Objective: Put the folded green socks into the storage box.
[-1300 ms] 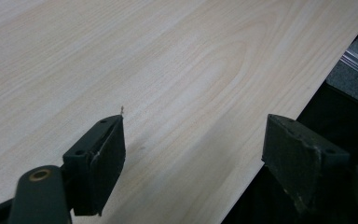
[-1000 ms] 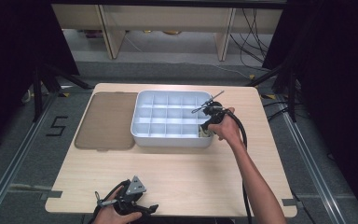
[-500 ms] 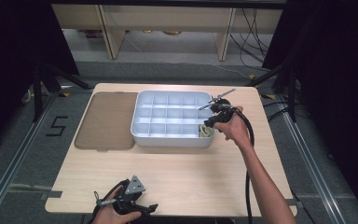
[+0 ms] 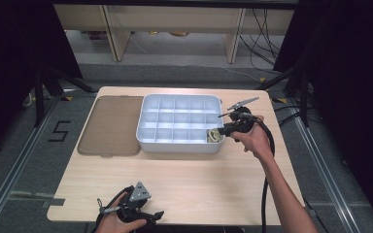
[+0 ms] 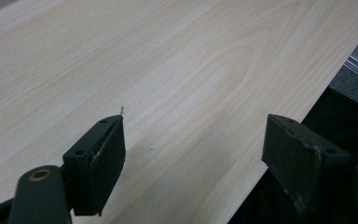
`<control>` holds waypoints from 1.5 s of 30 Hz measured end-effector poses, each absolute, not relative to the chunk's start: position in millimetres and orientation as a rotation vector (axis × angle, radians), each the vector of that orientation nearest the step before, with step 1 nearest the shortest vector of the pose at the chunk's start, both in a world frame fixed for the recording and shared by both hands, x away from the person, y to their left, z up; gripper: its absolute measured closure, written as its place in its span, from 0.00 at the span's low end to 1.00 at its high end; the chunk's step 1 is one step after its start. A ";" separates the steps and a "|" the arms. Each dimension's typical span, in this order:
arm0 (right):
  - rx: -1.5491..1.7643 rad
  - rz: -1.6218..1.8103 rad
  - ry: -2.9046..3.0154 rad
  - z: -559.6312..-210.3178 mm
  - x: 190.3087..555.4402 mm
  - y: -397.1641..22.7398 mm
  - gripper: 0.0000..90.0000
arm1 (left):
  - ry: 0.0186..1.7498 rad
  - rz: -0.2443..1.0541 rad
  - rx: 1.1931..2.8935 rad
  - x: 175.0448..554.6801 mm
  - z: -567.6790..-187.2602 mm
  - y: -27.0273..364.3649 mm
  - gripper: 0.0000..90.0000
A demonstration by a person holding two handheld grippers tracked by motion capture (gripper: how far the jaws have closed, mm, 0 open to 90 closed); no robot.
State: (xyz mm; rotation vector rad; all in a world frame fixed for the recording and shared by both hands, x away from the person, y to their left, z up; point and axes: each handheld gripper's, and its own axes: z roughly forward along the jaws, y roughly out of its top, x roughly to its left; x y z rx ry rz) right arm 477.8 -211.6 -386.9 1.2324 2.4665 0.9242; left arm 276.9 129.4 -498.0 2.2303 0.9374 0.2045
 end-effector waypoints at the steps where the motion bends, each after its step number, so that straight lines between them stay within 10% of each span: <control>1: 1.231 0.943 2.460 -387.4 475.7 -213.3 0.70 | 0.946 0.201 2.227 276.8 -498.7 129.0 0.23; 45: 1.229 1.211 2.393 -421.4 414.2 -232.2 0.42 | 0.967 0.214 2.225 279.6 -502.0 133.1 0.23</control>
